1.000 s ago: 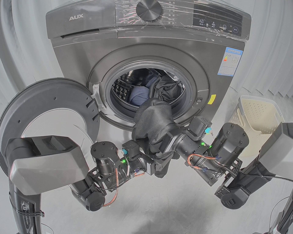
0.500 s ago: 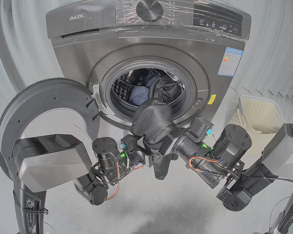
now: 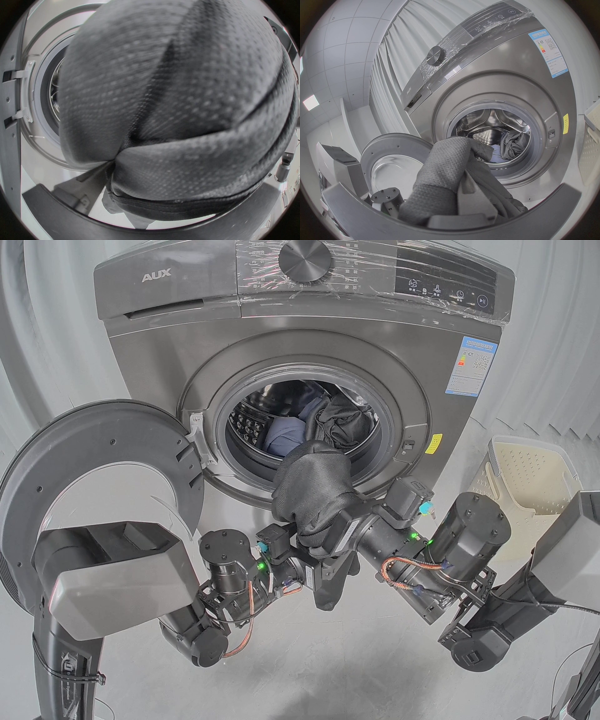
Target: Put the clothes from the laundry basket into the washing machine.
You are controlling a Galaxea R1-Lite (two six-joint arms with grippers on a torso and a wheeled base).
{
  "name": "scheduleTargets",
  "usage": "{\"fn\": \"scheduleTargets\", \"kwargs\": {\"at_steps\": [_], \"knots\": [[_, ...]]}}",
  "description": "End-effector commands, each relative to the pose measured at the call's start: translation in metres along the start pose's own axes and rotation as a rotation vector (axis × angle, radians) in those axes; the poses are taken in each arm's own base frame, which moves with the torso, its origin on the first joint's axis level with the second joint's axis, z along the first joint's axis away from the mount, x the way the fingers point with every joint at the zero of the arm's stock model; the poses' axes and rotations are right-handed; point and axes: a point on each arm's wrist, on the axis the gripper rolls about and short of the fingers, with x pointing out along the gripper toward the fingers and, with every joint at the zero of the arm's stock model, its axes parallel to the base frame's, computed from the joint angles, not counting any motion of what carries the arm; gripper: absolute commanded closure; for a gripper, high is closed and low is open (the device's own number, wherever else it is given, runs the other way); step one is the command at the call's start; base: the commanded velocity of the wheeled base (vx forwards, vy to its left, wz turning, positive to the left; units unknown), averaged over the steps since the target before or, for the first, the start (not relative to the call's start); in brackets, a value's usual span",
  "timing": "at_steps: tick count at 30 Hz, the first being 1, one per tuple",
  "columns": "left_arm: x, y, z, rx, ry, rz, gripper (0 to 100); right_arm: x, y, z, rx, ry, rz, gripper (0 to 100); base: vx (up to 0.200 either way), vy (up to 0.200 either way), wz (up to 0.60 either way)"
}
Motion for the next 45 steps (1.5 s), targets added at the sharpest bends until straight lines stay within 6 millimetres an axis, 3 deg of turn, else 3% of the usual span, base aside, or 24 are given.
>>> {"fn": "scheduleTargets", "kwargs": {"at_steps": [1, 8, 15, 21, 32, 37, 38, 41, 45], "knots": [[0.002, 0.001, -0.003, -0.006, 0.0, 0.013, 100, 0.0, 0.0, 0.0, 0.003, -0.001, -0.004, 100, 0.0, 0.0, 0.0], [0.011, 0.019, 0.019, -0.03, -0.097, 0.104, 100, -0.007, -0.011, 0.01, 0.001, -0.009, -0.036, 100, 0.0, 0.0, 0.0], [-0.001, 0.021, 0.055, -0.039, -0.171, 0.12, 100, -0.011, -0.037, 0.019, -0.012, -0.024, -0.111, 100, 0.0, 0.0, 0.0], [-0.018, 0.015, 0.081, -0.049, -0.214, 0.111, 100, -0.02, -0.058, 0.011, -0.025, 0.025, -0.177, 100, 0.0, 0.0, 0.0], [-0.038, 0.002, 0.101, -0.05, -0.235, 0.085, 100, -0.02, -0.06, -0.014, -0.023, 0.101, -0.18, 100, 0.0, 0.0, 0.0], [-0.05, -0.002, 0.106, -0.052, -0.228, 0.079, 100, -0.021, -0.046, -0.017, -0.017, 0.111, -0.115, 100, 0.0, 0.0, 0.0], [-0.052, -0.002, 0.107, -0.052, -0.227, 0.079, 100, -0.021, -0.043, -0.017, -0.015, 0.113, -0.103, 0, 0.0, 0.0, 0.0], [-0.061, -0.003, 0.11, -0.054, -0.224, 0.078, 100, -0.023, -0.037, -0.018, -0.01, 0.117, -0.087, 0, 0.0, 0.0, 0.0], [-0.075, -0.006, 0.118, -0.049, -0.231, 0.067, 100, -0.051, -0.03, -0.013, -0.027, 0.18, -0.057, 0, 0.0, 0.0, 0.0]]}}
